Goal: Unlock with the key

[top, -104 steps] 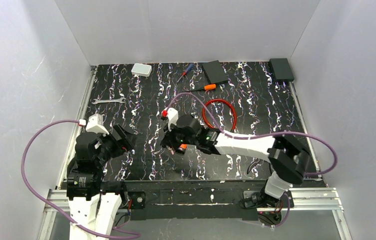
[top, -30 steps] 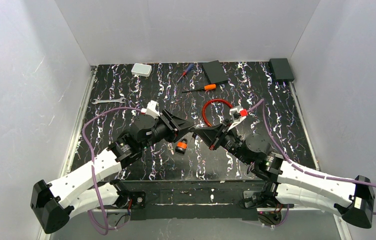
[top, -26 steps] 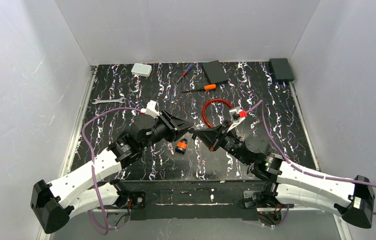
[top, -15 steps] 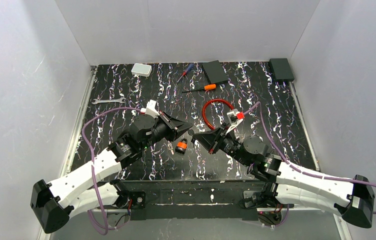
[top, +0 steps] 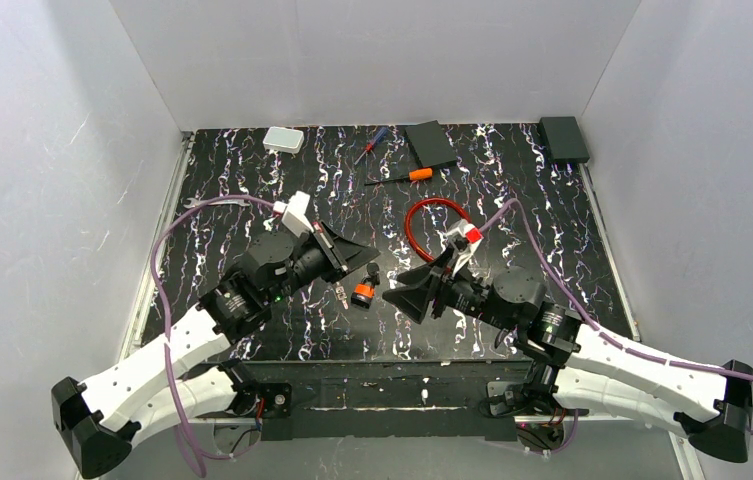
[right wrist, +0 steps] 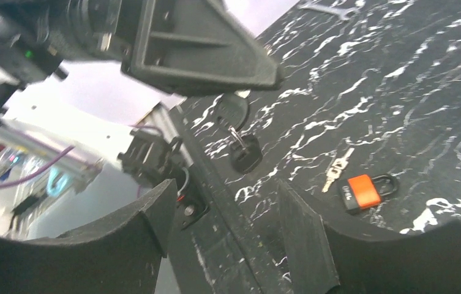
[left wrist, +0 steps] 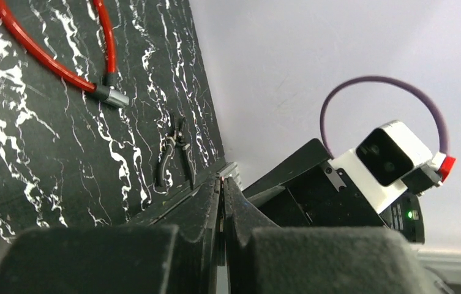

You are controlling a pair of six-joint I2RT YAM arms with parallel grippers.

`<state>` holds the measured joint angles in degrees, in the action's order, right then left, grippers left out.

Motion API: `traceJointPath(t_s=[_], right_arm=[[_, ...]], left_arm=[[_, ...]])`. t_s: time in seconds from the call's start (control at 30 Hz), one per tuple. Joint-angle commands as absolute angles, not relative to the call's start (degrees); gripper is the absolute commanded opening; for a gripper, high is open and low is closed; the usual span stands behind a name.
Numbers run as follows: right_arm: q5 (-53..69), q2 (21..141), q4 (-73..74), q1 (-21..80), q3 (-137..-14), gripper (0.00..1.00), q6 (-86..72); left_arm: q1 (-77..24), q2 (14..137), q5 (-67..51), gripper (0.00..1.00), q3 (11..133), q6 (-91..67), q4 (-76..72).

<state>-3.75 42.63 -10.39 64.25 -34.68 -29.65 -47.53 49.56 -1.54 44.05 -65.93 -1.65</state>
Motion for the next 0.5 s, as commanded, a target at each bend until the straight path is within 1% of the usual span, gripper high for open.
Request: traceJointPath(t_s=[0.0, 0.07, 0.27, 0.47], right_arm=[[8.3, 42.3, -12.1, 64.4, -37.1, 0.7, -27.6], [10.4, 42.3, -13.5, 64.4, -37.1, 0.69, -27.7], [10.7, 42.6, -15.6, 64.4, -38.3, 0.66, -27.4], [9.5, 43.1, -15.2, 64.4, -40.7, 0.67, -26.1]], left_arm=[[-47.6, 48.5, -7.5, 0.0, 48.3, -55.1, -2.1], [-47.7, 48.2, -10.1, 0.0, 49.8, -52.3, -1.4], [-47.7, 47.2, -15.8, 0.0, 52.3, -47.6, -0.4], [-47.6, 46.5, -17.4, 0.0, 52.8, -46.4, 2.1]])
